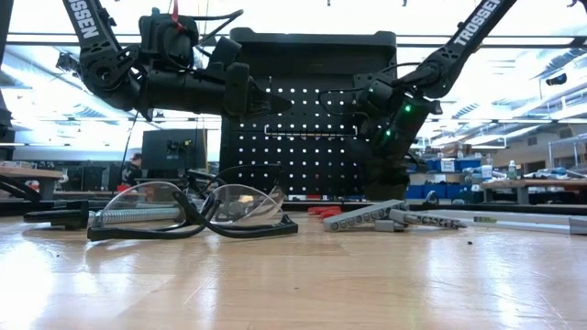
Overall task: Hang tools onto peg board
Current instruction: Put the screwdriver bits on the table
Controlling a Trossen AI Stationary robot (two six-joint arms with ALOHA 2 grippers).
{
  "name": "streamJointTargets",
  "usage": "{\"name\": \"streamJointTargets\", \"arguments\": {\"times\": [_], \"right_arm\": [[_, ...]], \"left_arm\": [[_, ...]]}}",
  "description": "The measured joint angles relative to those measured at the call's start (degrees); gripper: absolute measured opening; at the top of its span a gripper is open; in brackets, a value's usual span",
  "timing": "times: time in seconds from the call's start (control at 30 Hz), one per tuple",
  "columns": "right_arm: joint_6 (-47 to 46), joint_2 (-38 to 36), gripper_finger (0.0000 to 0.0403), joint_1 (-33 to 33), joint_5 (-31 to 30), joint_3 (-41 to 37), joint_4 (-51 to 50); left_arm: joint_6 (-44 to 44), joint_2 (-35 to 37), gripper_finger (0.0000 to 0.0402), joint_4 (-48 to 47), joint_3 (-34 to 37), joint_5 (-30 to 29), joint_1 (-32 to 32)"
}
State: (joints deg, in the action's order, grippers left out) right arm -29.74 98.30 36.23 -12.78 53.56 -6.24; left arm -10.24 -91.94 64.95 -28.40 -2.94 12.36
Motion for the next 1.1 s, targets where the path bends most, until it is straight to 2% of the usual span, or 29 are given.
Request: {"name": "streamJointTargets", "arguments": {"times": [0.27,0.47,0.67,0.83,1.1], "right_arm": [[-3.24,-0.2,0.0183,-2.7,-10.14,-0.02,-1.52],[-4.0,-0.23,0.0194,-4.38,-10.7,0.75,-2.1],[-4.66,-0.33,0.0195,-6.23,-15.66,2.58,-5.13],[-5.23,-0.33,0.0208,-4.45,-13.87,2.6,-5.85],[-7.77,-0.16,0.0262,-1.3,-13.06,2.71,-6.7]], "left_arm": [[0.0,0.0,0.0047,-0.07,0.0,-0.02,0.0],[0.0,0.0,0.0047,-0.07,0.0,0.0,0.0],[0.01,0.0,0.0047,-0.11,0.0,0.0,0.0],[0.02,0.0,0.0047,-0.13,0.0,0.0,0.0],[0.01,0.0,0.0047,-0.11,0.0,0.0,0.0]]}}
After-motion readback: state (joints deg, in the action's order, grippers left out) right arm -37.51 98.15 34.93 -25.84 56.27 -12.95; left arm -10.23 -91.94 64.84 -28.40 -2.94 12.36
